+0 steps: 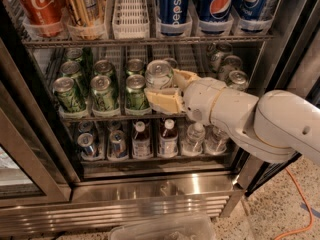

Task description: Pick 7up can from middle shelf of fridge

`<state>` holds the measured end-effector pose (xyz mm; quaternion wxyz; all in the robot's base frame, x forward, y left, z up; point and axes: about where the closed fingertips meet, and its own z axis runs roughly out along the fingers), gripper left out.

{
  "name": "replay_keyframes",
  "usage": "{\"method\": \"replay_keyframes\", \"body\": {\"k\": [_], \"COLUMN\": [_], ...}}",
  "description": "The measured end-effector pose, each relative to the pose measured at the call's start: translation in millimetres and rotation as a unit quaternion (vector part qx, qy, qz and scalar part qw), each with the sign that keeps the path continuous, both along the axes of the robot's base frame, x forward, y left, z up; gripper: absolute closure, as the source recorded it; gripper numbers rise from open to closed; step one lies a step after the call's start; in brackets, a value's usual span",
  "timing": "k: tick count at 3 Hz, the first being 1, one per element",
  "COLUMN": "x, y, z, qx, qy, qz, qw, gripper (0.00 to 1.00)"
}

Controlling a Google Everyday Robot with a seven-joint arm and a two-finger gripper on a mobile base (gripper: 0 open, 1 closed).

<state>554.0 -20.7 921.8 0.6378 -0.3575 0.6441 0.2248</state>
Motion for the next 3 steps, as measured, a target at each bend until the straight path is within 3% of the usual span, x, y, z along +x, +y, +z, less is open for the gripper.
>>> {"method": "replay_keyframes", "body": {"k": [1,2,3], "x": [-14.3,-44.0,-44.5], "y": [0.6,-3.0,-2.6], "z": [13.1,35.9,36.7], "qx": [0.004,0.012,0.013], "qy": [-0.004,-0.009,-0.009], "qz": [0.012,0.015,0.016], "qw": [0.9999,0.9998,0.9997], "gripper": [1.00,1.00,1.00]}}
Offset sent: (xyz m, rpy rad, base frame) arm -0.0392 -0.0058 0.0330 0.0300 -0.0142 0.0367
